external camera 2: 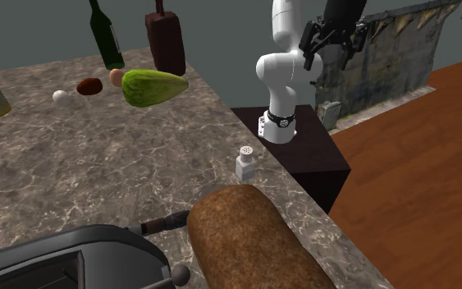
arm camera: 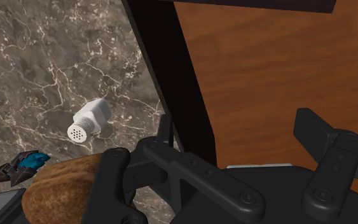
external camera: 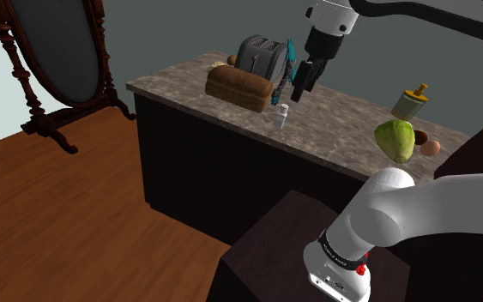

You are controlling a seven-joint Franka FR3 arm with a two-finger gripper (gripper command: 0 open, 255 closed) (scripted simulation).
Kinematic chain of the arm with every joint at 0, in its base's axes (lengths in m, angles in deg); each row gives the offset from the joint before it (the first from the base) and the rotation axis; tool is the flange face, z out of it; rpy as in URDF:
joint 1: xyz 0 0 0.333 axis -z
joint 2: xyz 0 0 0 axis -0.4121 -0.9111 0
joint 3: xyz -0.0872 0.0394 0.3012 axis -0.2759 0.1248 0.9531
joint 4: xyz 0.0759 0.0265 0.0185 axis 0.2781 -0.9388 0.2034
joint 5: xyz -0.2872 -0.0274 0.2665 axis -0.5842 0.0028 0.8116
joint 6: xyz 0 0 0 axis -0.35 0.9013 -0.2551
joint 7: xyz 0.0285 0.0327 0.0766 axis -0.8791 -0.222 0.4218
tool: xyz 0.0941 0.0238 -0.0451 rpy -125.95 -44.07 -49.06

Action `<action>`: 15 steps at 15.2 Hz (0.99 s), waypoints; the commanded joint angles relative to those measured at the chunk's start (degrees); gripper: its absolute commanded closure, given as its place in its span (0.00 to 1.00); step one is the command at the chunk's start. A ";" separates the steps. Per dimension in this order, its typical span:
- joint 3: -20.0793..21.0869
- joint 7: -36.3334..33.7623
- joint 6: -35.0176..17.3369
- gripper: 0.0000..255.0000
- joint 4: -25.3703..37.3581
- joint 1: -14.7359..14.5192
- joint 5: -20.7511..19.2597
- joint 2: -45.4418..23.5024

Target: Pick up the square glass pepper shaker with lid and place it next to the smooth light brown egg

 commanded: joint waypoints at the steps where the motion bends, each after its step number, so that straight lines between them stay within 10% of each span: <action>1: 0.00 0.00 0.00 0.00 0.00 0.00 0.00 0.00; 15: -14.42 14.54 -15.07 0.00 4.68 3.10 -3.23 -20.30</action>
